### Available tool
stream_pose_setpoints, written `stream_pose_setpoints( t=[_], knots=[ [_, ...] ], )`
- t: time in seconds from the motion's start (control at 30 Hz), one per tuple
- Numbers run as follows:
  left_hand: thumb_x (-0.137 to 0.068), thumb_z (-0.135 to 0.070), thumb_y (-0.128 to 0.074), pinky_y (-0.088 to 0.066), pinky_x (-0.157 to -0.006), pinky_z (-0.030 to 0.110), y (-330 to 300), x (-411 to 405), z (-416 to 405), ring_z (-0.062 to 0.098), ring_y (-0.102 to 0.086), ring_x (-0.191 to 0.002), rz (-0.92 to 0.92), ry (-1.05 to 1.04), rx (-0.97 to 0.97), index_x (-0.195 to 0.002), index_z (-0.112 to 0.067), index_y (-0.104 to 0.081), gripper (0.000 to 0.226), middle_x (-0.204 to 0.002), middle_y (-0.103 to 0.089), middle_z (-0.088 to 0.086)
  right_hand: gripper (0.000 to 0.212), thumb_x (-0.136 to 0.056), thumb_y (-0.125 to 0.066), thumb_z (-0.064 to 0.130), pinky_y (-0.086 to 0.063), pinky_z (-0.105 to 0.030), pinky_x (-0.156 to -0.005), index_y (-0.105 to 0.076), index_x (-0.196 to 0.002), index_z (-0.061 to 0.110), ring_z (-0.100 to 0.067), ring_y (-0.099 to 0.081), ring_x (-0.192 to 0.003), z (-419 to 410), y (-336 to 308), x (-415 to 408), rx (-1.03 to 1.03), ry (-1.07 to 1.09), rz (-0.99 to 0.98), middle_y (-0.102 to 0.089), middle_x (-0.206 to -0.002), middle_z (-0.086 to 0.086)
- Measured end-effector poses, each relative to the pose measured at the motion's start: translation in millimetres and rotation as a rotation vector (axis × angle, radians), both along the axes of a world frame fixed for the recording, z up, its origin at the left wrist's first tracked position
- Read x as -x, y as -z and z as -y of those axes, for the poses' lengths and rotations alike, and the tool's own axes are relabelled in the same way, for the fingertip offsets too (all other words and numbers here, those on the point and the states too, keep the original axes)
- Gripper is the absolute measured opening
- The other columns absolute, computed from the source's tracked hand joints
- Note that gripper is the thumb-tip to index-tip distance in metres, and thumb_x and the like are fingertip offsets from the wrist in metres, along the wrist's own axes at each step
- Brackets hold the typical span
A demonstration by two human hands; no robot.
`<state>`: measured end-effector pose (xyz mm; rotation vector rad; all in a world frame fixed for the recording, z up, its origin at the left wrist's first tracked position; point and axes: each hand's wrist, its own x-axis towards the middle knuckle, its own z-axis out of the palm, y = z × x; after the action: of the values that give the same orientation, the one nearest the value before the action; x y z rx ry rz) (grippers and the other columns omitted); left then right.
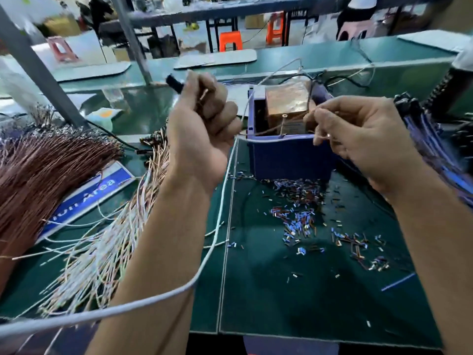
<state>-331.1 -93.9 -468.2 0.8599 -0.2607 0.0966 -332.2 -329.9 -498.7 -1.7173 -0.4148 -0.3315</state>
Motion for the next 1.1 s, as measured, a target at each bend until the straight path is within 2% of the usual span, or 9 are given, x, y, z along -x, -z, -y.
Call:
stream_pose_setpoints(
  t=[0.1,0.2,0.27,0.37,0.5,0.6,0.8,0.97,1.1],
  knots=[
    [-0.112,-0.024,-0.038,-0.018,-0.044,0.024,36.1,8.7,27.8,0.009,-0.026,-0.046,0.094,-0.112,-0.483,-0.079,-0.013,-0.06,0.042,-0.061,-0.043,0.001,0.013,-0.101,-0.068,0.019,-0.044,-0.024,-0.052,-0.079,-0.094,0.016,-0.014,-0.057,-0.055,18.1,21.9,6.1,0.174,0.104,0.101,-0.068,-0.067,-0.001],
    [-0.105,-0.015,-0.05,-0.041,-0.053,0.018,67.2,7.4,42.9,0.004,-0.054,-0.053,0.248,-0.161,-0.859,-0.089,-0.003,-0.071,0.028,-0.077,-0.068,0.011,0.011,-0.098,-0.07,0.018,-0.052,-0.026,-0.062,-0.08,-0.094,0.016,-0.002,-0.064,-0.065,21.4,42.3,14.6,0.298,0.165,0.211,-0.072,-0.075,0.011],
    [-0.096,-0.013,-0.063,-0.054,-0.068,0.025,81.8,7.5,48.1,0.007,-0.067,-0.074,0.313,-0.194,-1.028,-0.096,-0.006,-0.075,0.014,-0.087,-0.075,0.004,0.009,-0.096,-0.073,0.014,-0.052,-0.018,-0.072,-0.082,-0.096,0.013,0.006,-0.067,-0.076,20.1,52.9,15.8,0.35,0.2,0.258,-0.073,-0.085,0.017],
    [-0.085,-0.012,-0.074,-0.06,-0.075,0.036,101.4,7.2,49.5,0.014,-0.072,-0.079,0.347,-0.196,-1.185,-0.099,-0.012,-0.077,0.014,-0.088,-0.077,-0.001,0.008,-0.094,-0.077,0.012,-0.054,-0.02,-0.082,-0.083,-0.099,0.01,-0.001,-0.072,-0.087,18.1,57.4,12.6,0.422,0.204,0.316,-0.077,-0.093,0.008],
    [-0.086,-0.001,-0.077,-0.06,-0.078,0.037,117.4,4.0,43.4,0.015,-0.074,-0.077,0.253,-0.122,-1.269,-0.094,-0.011,-0.081,0.013,-0.082,-0.078,0.001,0.008,-0.094,-0.077,0.011,-0.055,-0.026,-0.077,-0.084,-0.097,0.009,-0.009,-0.072,-0.082,15.6,60.2,15.4,0.451,0.131,0.297,-0.078,-0.088,0.002],
    [-0.09,-0.007,-0.076,-0.056,-0.075,0.027,119.8,4.0,37.6,0.006,-0.07,-0.074,0.201,-0.044,-1.198,-0.09,-0.012,-0.082,0.007,-0.079,-0.078,-0.004,0.007,-0.093,-0.077,0.008,-0.054,-0.029,-0.073,-0.084,-0.094,0.007,-0.012,-0.07,-0.076,16.1,61.9,15.3,0.43,0.113,0.267,-0.076,-0.083,0.001],
    [-0.093,-0.017,-0.076,-0.054,-0.066,0.025,117.1,10.9,37.4,0.008,-0.069,-0.064,0.239,0.081,-1.157,-0.083,-0.012,-0.078,0.011,-0.069,-0.075,-0.002,0.007,-0.093,-0.077,0.006,-0.053,-0.026,-0.072,-0.084,-0.093,0.006,-0.011,-0.07,-0.077,16.7,62.5,17.2,0.404,0.077,0.226,-0.074,-0.082,0.002],
    [-0.094,-0.041,-0.069,-0.041,-0.057,0.023,114.6,12.2,37.0,0.007,-0.053,-0.053,0.193,0.098,-1.114,-0.077,-0.012,-0.077,0.034,-0.059,-0.065,0.001,0.007,-0.093,-0.077,0.006,-0.055,-0.042,-0.072,-0.084,-0.094,0.007,-0.016,-0.071,-0.076,21.7,64.7,14.6,0.368,0.035,0.153,-0.075,-0.082,0.0],
    [-0.093,-0.034,-0.072,-0.037,-0.054,0.023,112.1,13.6,37.2,0.01,-0.048,-0.054,0.228,0.097,-1.085,-0.082,-0.017,-0.08,0.022,-0.056,-0.058,-0.009,0.008,-0.093,-0.077,0.008,-0.054,-0.048,-0.072,-0.084,-0.093,0.01,-0.023,-0.071,-0.077,24.7,66.8,14.0,0.338,-0.015,0.098,-0.076,-0.083,-0.002]
  ],
)
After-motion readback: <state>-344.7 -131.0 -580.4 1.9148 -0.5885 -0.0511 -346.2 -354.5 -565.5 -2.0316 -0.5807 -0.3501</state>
